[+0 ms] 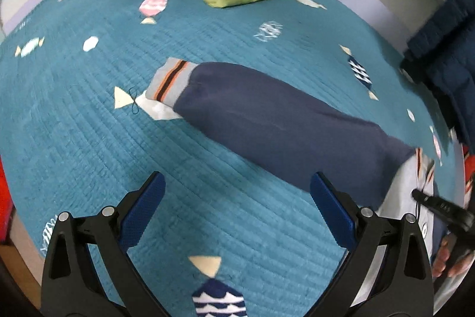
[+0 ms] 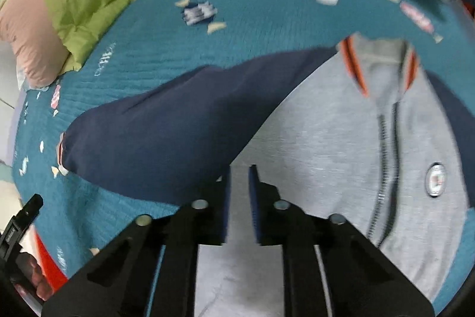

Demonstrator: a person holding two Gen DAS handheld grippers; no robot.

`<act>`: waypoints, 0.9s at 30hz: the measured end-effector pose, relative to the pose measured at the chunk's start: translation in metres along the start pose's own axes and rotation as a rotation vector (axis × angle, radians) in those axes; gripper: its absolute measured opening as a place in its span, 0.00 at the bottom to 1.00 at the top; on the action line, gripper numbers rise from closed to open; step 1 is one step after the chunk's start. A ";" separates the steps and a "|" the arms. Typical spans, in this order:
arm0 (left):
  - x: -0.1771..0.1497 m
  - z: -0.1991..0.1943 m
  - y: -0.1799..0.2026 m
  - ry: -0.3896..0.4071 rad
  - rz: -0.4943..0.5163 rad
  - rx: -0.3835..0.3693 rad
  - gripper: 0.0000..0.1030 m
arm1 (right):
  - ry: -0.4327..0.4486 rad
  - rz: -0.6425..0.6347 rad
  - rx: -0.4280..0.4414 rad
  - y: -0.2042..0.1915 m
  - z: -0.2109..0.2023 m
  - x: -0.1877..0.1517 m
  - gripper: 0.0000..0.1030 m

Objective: Fold large clothes
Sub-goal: 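Grasp the navy sleeve cuff with the left tool while the right tool grips the jacket body, then lift the navy sleeve with the left tool and fold it across the jacket body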

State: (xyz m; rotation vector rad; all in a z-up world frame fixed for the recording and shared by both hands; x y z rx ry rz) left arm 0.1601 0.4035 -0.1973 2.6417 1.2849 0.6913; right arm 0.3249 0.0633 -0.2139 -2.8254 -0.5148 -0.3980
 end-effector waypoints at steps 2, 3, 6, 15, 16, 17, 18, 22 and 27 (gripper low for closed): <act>0.009 0.007 -0.007 -0.008 -0.026 0.008 0.95 | -0.025 -0.007 0.008 -0.001 0.014 0.005 0.09; 0.013 0.010 -0.011 -0.009 -0.040 0.010 0.95 | -0.030 -0.015 -0.008 -0.001 0.022 0.009 0.09; 0.027 0.021 -0.024 -0.012 -0.077 0.035 0.95 | -0.077 0.005 -0.013 0.003 0.044 0.012 0.09; 0.072 0.063 -0.067 -0.072 -0.232 0.061 0.94 | -0.125 0.096 0.042 0.018 0.077 0.015 0.05; 0.078 0.069 -0.070 -0.082 -0.255 0.047 0.93 | -0.124 0.088 0.041 0.019 0.078 0.016 0.05; 0.083 0.074 -0.072 -0.093 -0.279 0.029 0.86 | -0.121 0.077 0.036 0.019 0.078 0.017 0.05; 0.089 0.083 -0.074 -0.115 -0.313 -0.001 0.75 | -0.117 0.065 0.029 0.018 0.078 0.017 0.05; 0.102 0.120 -0.081 -0.188 -0.430 -0.032 0.64 | -0.103 0.045 0.008 0.018 0.079 0.014 0.05; 0.111 0.128 -0.076 -0.161 -0.413 -0.024 0.31 | -0.091 0.022 -0.015 0.014 0.082 0.014 0.05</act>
Point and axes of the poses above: each gripper's, at about its wrist camera, not at the fingertips, and z roughly the way its jaws point, y to its right, x to its top, the point moved 5 cm from there along z, roughly the way its jaws point, and after that the axes turned 14 degrees about -z, right-handed, at the moved point
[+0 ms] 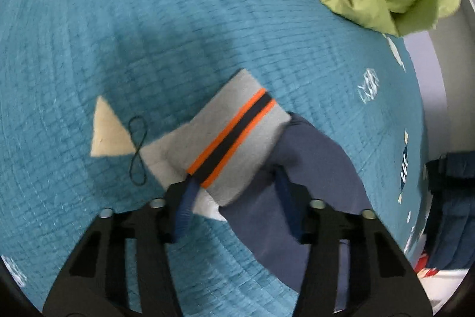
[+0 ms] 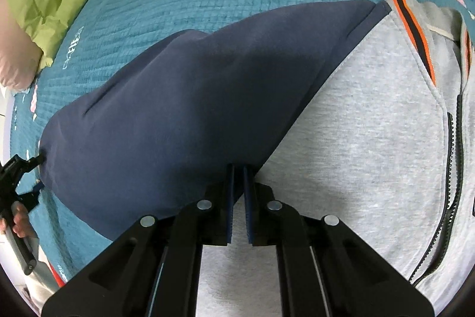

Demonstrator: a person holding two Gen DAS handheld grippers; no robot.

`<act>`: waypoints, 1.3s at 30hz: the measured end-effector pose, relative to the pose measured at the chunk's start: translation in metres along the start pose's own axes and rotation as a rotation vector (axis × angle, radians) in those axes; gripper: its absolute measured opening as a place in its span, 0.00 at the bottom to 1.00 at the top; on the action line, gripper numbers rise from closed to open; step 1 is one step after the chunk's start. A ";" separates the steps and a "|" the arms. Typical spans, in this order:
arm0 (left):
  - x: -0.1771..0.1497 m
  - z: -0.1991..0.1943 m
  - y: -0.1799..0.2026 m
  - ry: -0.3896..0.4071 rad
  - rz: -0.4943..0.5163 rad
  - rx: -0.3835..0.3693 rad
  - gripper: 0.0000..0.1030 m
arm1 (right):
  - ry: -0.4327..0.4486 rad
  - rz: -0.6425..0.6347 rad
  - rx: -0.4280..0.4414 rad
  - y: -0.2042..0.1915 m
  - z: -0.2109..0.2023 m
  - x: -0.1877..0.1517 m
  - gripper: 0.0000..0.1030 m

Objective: Fold large clothes
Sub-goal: 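Lift the navy sleeve with the left tool and fold it across the jacket body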

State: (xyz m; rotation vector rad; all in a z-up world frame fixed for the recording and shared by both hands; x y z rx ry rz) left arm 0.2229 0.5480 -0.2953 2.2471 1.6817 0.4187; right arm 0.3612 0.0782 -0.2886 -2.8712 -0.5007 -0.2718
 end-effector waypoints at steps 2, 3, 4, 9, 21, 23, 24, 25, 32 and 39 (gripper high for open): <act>-0.002 -0.003 0.005 -0.013 0.011 -0.039 0.17 | 0.001 -0.005 -0.010 -0.001 0.000 0.000 0.05; -0.003 -0.007 0.007 -0.004 0.014 -0.046 0.15 | 0.004 -0.006 -0.014 -0.001 0.000 0.000 0.05; -0.004 -0.011 0.010 0.006 0.025 -0.046 0.15 | 0.007 -0.006 -0.016 -0.002 0.001 0.001 0.05; -0.023 -0.049 0.037 0.092 0.120 -0.063 0.12 | 0.037 -0.024 -0.026 -0.004 -0.001 -0.001 0.05; -0.146 -0.147 0.154 0.229 0.475 -0.223 0.11 | 0.170 0.002 -0.027 0.014 -0.068 -0.029 0.08; -0.179 -0.158 0.179 0.224 0.548 -0.264 0.11 | 0.205 0.019 -0.033 0.029 -0.086 -0.042 0.08; -0.196 -0.162 0.191 0.220 0.582 -0.284 0.11 | 0.226 0.035 -0.036 0.039 -0.096 -0.052 0.08; -0.211 -0.164 0.202 0.215 0.612 -0.298 0.11 | 0.241 0.051 -0.038 0.051 -0.106 -0.064 0.08; -0.365 -0.164 0.280 0.134 0.882 -0.396 0.11 | 0.319 0.224 -0.148 0.128 -0.159 -0.160 0.10; -0.541 -0.110 0.324 0.009 1.133 -0.368 0.10 | 0.360 0.482 -0.235 0.204 -0.203 -0.282 0.10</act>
Point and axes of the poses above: each gripper's, at about its wrist camera, not at the fingertips, and z roughly the way its jaws point, y to its right, x to its top, the point moved 5 cm from there along z, roughly the way its jaws point, and after that the axes turned 14 degrees about -z, right-handed, at the moved point
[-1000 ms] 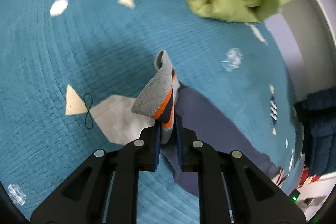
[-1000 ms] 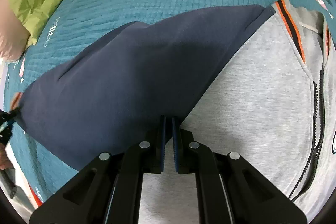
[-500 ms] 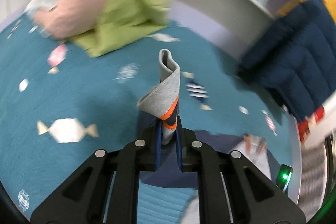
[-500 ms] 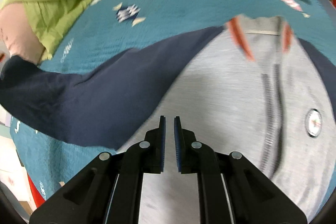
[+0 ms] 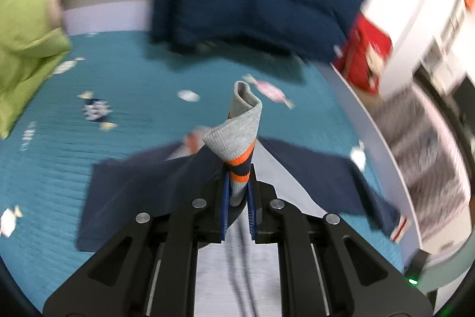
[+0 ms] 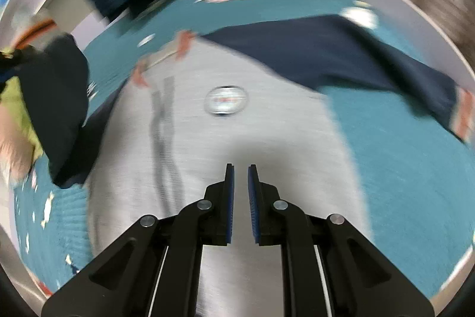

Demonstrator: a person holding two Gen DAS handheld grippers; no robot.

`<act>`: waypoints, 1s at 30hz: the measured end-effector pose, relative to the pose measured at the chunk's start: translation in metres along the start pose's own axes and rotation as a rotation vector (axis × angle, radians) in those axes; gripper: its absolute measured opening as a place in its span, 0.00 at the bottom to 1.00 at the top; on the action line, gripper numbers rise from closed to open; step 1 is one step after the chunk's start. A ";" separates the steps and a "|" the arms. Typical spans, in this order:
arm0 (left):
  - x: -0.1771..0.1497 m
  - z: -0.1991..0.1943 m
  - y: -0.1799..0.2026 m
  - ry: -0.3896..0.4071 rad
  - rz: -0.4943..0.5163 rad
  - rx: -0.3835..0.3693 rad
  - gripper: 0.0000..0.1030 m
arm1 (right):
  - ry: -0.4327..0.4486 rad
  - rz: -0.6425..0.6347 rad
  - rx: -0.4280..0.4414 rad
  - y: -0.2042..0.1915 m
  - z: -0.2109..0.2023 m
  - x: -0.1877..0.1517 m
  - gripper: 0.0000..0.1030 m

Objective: Fold large clothes
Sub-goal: 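Lift the navy sleeve with the left tool and fold it across the jacket body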

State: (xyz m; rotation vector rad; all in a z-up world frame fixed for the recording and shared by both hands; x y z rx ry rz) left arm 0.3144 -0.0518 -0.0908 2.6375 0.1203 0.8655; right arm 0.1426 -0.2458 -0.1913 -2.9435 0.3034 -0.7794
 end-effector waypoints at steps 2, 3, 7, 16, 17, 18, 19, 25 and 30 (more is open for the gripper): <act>-0.018 0.029 0.027 -0.015 0.073 0.061 0.10 | 0.008 0.061 -0.022 0.034 -0.012 -0.016 0.10; -0.030 0.052 0.043 -0.040 0.113 0.106 0.10 | 0.005 0.111 -0.040 0.052 -0.017 -0.030 0.10; -0.077 0.124 0.091 -0.151 0.214 0.143 0.10 | -0.032 0.250 -0.082 0.100 -0.022 -0.073 0.10; -0.127 0.197 0.143 -0.224 0.279 0.187 0.10 | -0.082 0.415 -0.109 0.157 -0.033 -0.134 0.10; -0.128 0.199 0.147 -0.234 0.286 0.186 0.20 | -0.079 0.411 -0.107 0.158 -0.034 -0.133 0.11; -0.133 0.199 0.148 -0.270 0.301 0.185 0.52 | -0.075 0.400 -0.099 0.158 -0.034 -0.129 0.12; -0.136 0.200 0.148 -0.295 0.307 0.181 0.66 | -0.072 0.392 -0.092 0.159 -0.034 -0.125 0.17; -0.119 0.145 0.122 -0.182 0.300 0.098 0.72 | -0.001 0.263 -0.112 0.146 -0.029 -0.066 0.50; -0.088 0.102 0.050 -0.116 0.194 0.124 0.72 | 0.023 0.130 -0.059 0.110 -0.004 0.001 0.50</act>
Point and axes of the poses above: each gripper's, at about its wrist camera, not at the fingertips, and z roughly the way its jaws point, y to its right, x to its top, the point moved 5 cm from there along z, roughly the way its jaws point, and after that the axes turned 14 degrees about -z, right-handed, at the moved point
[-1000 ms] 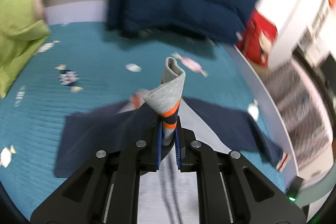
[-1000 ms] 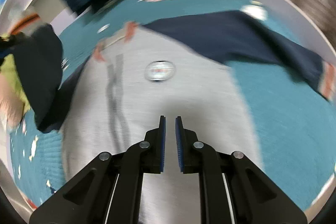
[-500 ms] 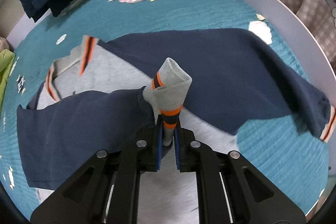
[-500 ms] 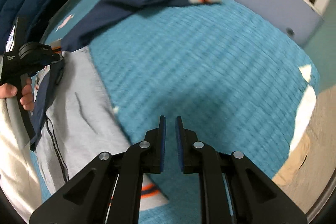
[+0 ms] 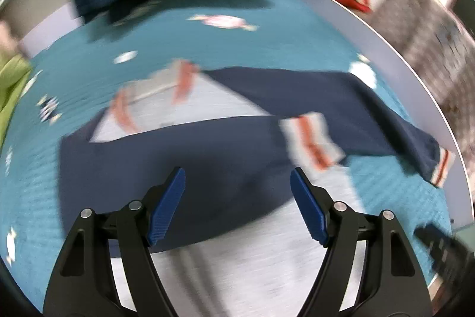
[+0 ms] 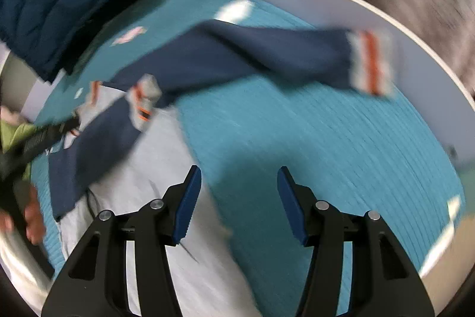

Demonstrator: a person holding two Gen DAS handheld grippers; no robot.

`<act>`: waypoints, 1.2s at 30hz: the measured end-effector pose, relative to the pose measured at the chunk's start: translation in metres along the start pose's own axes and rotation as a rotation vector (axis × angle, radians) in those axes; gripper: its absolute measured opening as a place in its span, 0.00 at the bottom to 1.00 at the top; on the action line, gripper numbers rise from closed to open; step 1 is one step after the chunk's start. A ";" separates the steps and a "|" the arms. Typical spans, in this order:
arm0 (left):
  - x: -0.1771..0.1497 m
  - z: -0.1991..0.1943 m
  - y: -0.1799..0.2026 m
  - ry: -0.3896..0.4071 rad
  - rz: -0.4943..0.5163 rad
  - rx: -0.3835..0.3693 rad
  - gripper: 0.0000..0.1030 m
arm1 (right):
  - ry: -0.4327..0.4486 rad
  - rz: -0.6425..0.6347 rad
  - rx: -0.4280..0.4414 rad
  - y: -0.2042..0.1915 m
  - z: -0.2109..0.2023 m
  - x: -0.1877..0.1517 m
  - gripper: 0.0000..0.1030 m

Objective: Fold large clothes
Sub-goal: 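Lift the navy sleeve with the left tool and fold it across the jacket body, then open the left tool and release the folded sleeve onto the jacket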

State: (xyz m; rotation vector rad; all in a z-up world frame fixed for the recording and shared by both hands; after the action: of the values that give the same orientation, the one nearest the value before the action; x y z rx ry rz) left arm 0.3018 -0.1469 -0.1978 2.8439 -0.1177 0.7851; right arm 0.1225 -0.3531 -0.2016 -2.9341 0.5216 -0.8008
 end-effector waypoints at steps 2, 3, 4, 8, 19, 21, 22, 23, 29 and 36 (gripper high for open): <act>0.002 -0.007 -0.048 0.004 -0.079 0.047 0.72 | -0.004 -0.032 0.011 -0.013 0.012 0.017 0.50; 0.002 -0.011 -0.068 0.002 -0.117 0.061 0.72 | -0.005 -0.046 0.021 -0.020 0.019 0.026 0.50; 0.001 -0.013 -0.089 -0.001 -0.160 0.075 0.72 | -0.011 -0.063 0.030 -0.028 0.028 0.035 0.50; -0.017 -0.009 -0.178 -0.051 -0.339 0.169 0.67 | -0.059 -0.078 0.040 -0.048 0.071 0.064 0.49; -0.062 0.022 -0.247 -0.152 -0.422 0.250 0.26 | -0.121 0.008 0.016 -0.061 0.118 0.080 0.10; -0.061 0.017 -0.250 -0.151 -0.418 0.247 0.24 | -0.106 0.007 0.027 -0.061 0.109 0.079 0.09; -0.062 0.017 -0.252 -0.153 -0.418 0.243 0.24 | -0.111 0.008 0.027 -0.060 0.108 0.077 0.08; -0.062 0.018 -0.256 -0.154 -0.428 0.237 0.24 | -0.115 0.009 0.026 -0.061 0.109 0.075 0.08; -0.063 0.026 -0.256 -0.157 -0.428 0.224 0.26 | -0.136 -0.084 -0.054 -0.072 0.126 0.074 0.10; -0.058 0.007 -0.243 -0.127 -0.377 0.264 0.35 | -0.069 -0.086 -0.032 -0.062 0.089 0.071 0.57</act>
State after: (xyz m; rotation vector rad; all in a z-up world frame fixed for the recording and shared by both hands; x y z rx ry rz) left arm 0.2866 0.0906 -0.2726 3.0161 0.5275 0.5752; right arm 0.2434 -0.3221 -0.2350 -3.0193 0.4102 -0.7034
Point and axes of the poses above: each gripper's, at about its wrist camera, not at the fingertips, and z roughly the way its jaws point, y to its right, x to its top, the point moved 5 cm from there along z, roughly the way its jaws point, and after that the axes turned 14 degrees about -z, right-handed, at the moved point
